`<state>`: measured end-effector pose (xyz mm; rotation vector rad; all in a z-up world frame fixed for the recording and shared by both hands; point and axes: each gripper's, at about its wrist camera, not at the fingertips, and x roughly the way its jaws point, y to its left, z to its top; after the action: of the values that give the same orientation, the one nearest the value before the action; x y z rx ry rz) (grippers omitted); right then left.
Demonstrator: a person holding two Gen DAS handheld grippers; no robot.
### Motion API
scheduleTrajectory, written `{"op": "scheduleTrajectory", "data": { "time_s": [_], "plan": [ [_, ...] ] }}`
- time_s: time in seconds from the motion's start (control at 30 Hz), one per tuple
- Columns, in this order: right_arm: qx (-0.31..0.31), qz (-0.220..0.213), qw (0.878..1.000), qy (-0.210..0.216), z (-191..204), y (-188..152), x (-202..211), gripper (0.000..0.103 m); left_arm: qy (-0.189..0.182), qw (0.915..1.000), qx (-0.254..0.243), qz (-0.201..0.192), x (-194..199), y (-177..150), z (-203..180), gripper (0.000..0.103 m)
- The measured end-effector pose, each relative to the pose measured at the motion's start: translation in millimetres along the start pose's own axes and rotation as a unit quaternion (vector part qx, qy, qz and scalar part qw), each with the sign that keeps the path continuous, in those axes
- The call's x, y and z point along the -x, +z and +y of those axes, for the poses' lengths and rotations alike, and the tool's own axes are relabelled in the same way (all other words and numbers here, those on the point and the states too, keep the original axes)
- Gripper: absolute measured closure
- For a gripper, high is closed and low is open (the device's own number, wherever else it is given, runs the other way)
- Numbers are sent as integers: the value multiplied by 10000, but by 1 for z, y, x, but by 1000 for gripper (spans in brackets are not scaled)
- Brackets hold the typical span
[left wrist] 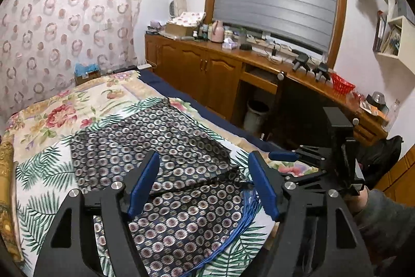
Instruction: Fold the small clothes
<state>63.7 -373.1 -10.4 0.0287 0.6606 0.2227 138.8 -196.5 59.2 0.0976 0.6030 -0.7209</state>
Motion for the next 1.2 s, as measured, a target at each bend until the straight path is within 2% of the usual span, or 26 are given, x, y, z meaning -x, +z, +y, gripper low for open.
{"op": "scheduleTrajectory", "data": {
  "time_s": [0.13,0.27,0.47,0.6,0.8,1.0,1.13,1.2],
  "plan": [
    [101,-37,9999,45,4,5,1,40,295,9994,168,-98,18,-16,23,27],
    [250,-33,9996,106,11,11,-5,40,651,9965,527,-54,31,-47,62,27],
    [550,9,9981,293,37,26,-25,40,1357,9860,970,-52,48,-90,110,27],
    [837,33,9951,526,63,42,-45,40,1429,9819,1225,-198,58,-108,126,27],
    [1286,219,9873,912,105,64,-90,40,1628,9761,1426,-197,57,-129,137,27],
    [1738,624,9771,1059,141,78,-144,40,1495,9765,1546,-126,52,-141,140,27],
    [1857,994,9688,1305,158,87,-175,40,1566,9738,1641,-180,53,-144,139,27],
    [1956,1101,9670,1209,161,90,-188,40,1567,9731,1676,-211,54,-145,140,27]
  ]
}}
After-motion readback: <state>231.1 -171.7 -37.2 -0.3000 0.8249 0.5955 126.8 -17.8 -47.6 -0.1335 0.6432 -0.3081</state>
